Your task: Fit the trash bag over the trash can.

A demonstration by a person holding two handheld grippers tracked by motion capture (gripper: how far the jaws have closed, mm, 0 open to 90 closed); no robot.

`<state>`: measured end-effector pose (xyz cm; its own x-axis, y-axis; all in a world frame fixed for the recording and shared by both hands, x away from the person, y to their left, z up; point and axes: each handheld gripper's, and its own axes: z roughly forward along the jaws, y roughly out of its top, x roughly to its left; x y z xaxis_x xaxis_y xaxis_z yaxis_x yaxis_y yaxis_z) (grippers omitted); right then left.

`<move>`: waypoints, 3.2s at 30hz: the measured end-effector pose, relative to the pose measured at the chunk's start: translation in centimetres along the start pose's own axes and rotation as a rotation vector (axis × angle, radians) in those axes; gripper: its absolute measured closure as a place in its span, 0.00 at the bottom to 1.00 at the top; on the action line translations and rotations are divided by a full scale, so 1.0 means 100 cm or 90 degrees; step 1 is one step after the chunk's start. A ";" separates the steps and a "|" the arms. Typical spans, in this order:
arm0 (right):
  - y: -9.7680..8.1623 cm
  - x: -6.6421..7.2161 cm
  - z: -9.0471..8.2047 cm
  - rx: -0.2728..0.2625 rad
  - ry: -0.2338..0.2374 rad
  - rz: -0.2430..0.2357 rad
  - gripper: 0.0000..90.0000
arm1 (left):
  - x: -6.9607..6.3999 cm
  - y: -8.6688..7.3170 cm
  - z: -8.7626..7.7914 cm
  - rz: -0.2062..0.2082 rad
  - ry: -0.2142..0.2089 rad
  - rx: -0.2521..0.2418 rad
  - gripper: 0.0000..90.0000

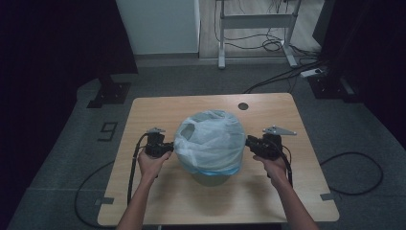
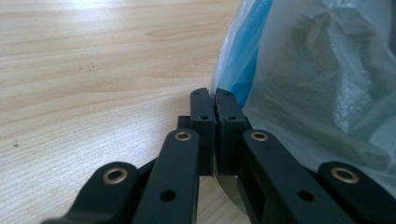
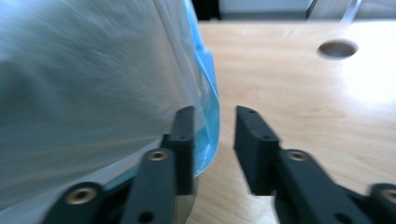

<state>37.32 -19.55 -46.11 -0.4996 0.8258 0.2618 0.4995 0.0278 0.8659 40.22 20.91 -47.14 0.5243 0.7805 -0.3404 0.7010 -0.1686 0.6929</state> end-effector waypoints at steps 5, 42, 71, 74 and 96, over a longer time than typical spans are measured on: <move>-0.002 0.006 -0.031 -0.044 0.003 -0.012 0.60 | -0.002 -0.001 -0.006 0.006 0.005 -0.015 0.96; -0.036 0.088 -0.062 -0.070 0.152 -0.157 0.99 | -0.009 -0.005 -0.011 0.005 0.005 -0.038 0.94; -0.102 0.052 -0.033 0.055 0.120 -0.133 0.99 | -0.011 -0.008 -0.008 0.005 0.009 -0.026 0.95; -0.105 0.049 -0.032 0.063 0.119 -0.133 0.99 | -0.008 -0.010 -0.007 -0.001 0.010 -0.022 0.95; -0.051 0.065 -0.049 -0.075 0.153 -0.155 0.77 | -0.007 -0.011 -0.011 -0.001 0.005 -0.040 0.95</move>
<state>28.09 -17.08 -46.75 -0.7527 0.6468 0.1230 0.2676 0.1298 0.9548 38.53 21.18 -46.93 0.5198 0.7851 -0.3368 0.6694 -0.1293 0.7316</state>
